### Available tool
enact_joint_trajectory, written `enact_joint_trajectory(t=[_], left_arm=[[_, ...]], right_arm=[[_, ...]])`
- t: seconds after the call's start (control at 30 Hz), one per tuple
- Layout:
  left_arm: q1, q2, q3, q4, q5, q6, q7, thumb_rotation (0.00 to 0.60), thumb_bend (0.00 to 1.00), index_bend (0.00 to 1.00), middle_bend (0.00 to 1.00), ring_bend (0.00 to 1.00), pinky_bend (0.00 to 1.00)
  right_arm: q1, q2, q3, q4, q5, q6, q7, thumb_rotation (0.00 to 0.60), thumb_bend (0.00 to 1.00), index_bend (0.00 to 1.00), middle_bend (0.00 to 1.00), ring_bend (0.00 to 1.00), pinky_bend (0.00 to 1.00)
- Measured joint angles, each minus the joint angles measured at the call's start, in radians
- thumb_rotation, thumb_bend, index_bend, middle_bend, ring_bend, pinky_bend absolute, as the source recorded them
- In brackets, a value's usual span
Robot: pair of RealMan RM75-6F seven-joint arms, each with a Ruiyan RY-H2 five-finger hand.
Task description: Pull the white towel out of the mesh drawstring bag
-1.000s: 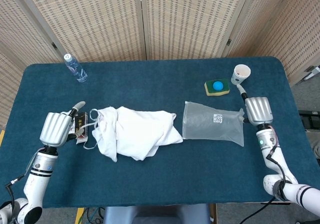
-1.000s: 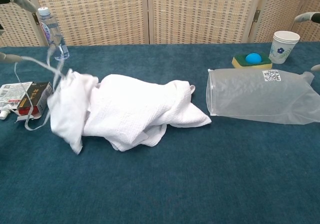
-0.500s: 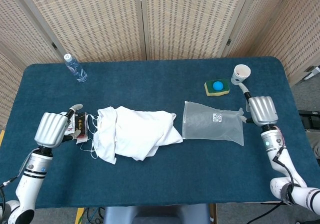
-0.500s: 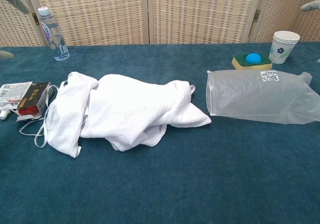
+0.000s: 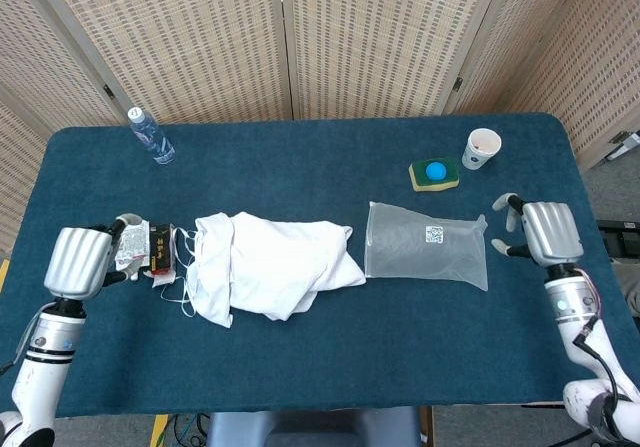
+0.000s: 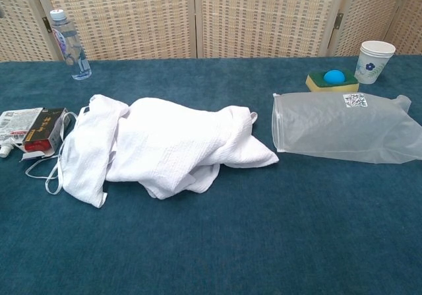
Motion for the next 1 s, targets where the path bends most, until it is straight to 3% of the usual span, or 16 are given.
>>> enact_joint_trajectory(t=[0.13, 0.4, 0.67, 1.0], left_arm=[[0.036, 0.039, 0.004, -0.003, -0.006, 0.030, -0.031, 0.600, 0.05, 0.36, 0.56, 0.51, 0.84], [0.120, 0.131, 0.084, 0.012, 0.060, 0.059, -0.104, 0.600, 0.05, 0.35, 0.56, 0.48, 0.81], [0.202, 0.141, 0.140, 0.060, 0.107, 0.117, -0.172, 0.600, 0.05, 0.36, 0.56, 0.48, 0.79], [0.216, 0.097, 0.133, 0.142, 0.132, 0.140, -0.151, 0.600, 0.05, 0.37, 0.56, 0.48, 0.79]], right_arm=[[-0.053, 0.030, -0.024, -0.037, -0.025, 0.050, 0.017, 0.600, 0.05, 0.43, 0.63, 0.62, 0.78], [-0.156, 0.066, -0.103, -0.072, -0.096, 0.125, 0.049, 0.600, 0.06, 0.44, 0.63, 0.62, 0.78], [-0.254, 0.080, -0.164, -0.080, -0.129, 0.186, 0.084, 0.600, 0.06, 0.45, 0.63, 0.62, 0.78], [-0.264, 0.075, -0.155, -0.069, -0.127, 0.166, 0.087, 0.600, 0.06, 0.45, 0.63, 0.62, 0.78]])
